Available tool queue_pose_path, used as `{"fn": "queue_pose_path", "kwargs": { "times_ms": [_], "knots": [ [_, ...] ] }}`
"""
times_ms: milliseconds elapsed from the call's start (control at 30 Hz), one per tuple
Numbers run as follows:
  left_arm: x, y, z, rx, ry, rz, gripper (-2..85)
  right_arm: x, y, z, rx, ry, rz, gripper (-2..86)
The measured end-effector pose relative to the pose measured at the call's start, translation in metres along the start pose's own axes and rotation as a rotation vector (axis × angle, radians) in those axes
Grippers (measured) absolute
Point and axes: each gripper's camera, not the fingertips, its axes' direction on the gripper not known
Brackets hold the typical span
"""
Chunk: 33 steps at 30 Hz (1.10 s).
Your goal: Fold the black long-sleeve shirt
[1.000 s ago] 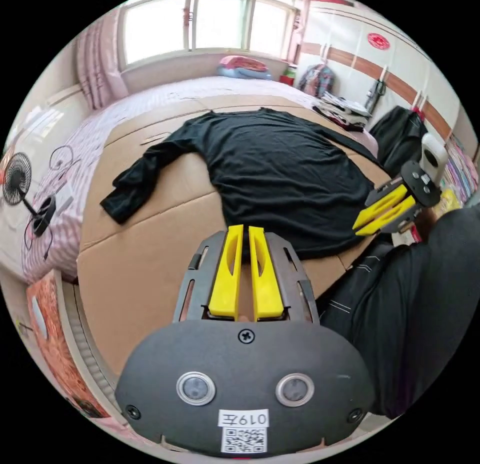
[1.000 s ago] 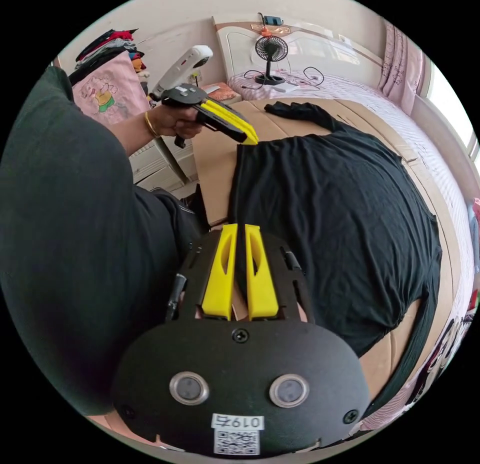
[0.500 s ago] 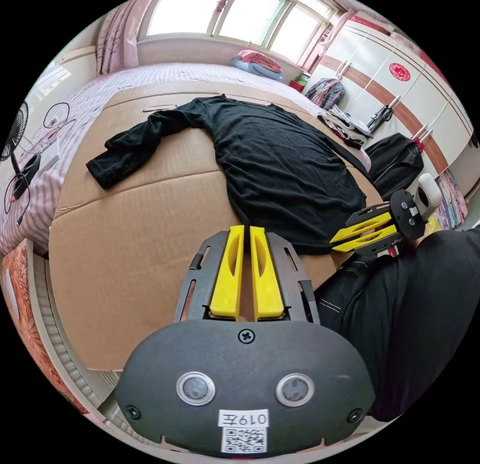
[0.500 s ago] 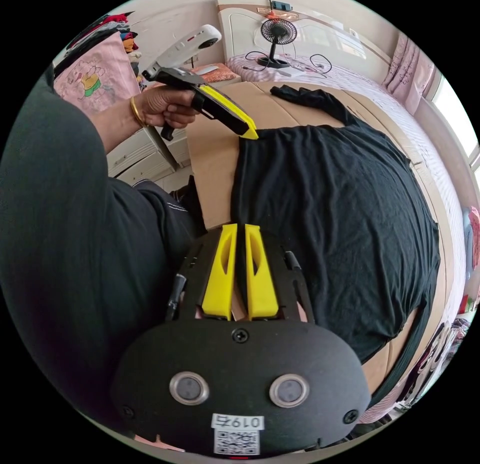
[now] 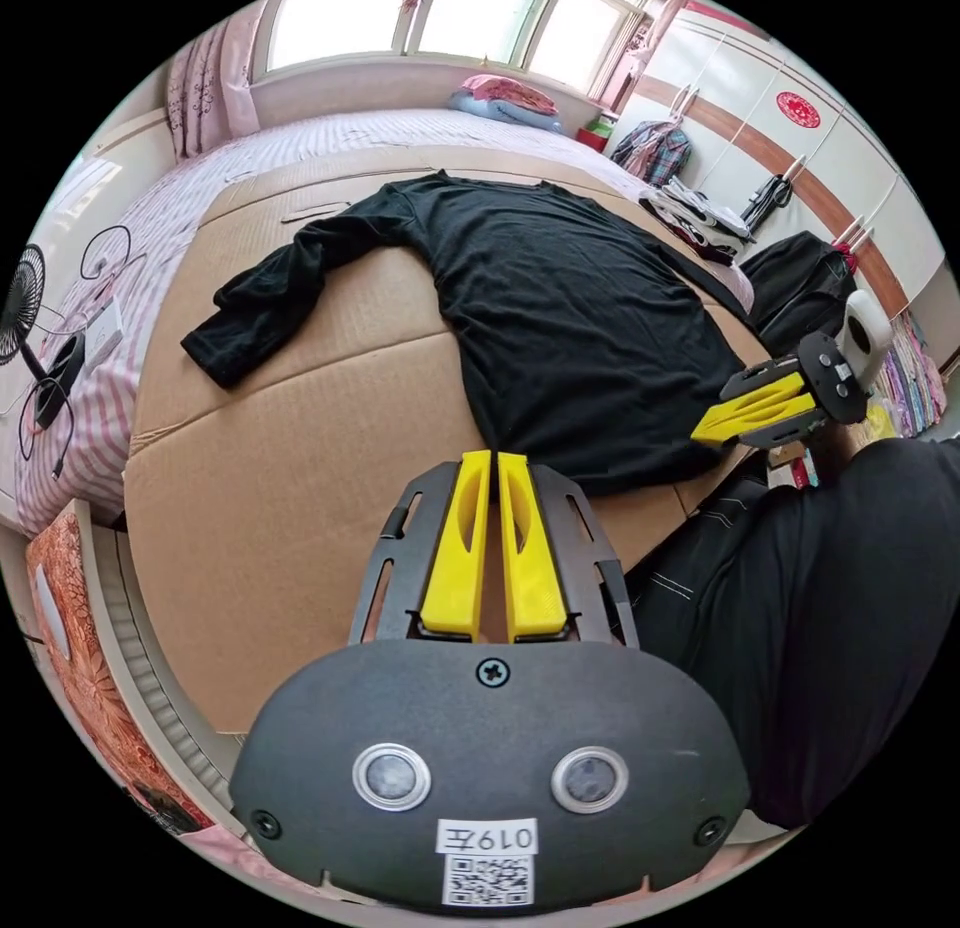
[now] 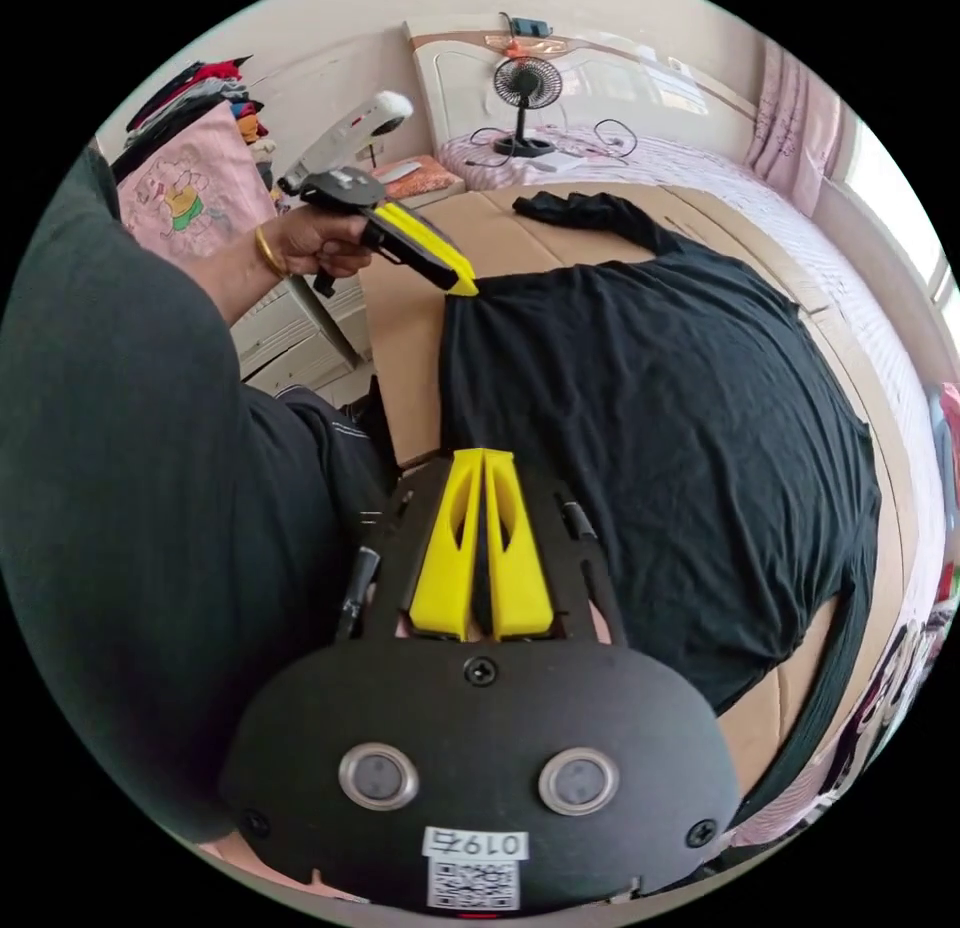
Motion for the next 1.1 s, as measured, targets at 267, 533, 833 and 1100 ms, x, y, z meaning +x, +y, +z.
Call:
{"fn": "queue_pose_path", "kwargs": {
  "times_ms": [267,533,833,1100],
  "knots": [
    [-0.003,0.001,-0.009,-0.017,-0.029,0.001,1.1,0.005,0.017,0.001,-0.083,0.083,0.034,5.1],
    [0.0,0.0,-0.01,-0.032,-0.043,0.018,1.0,-0.023,0.024,-0.001,-0.124,0.102,-0.063,5.9],
    [0.008,-0.004,-0.015,-0.063,-0.076,0.05,0.9,-0.02,0.025,-0.002,-0.124,0.042,-0.043,1.0],
    [0.013,-0.005,-0.018,-0.066,-0.052,0.028,1.1,-0.017,0.034,-0.025,-0.088,0.031,-0.051,7.3]
  ]
}}
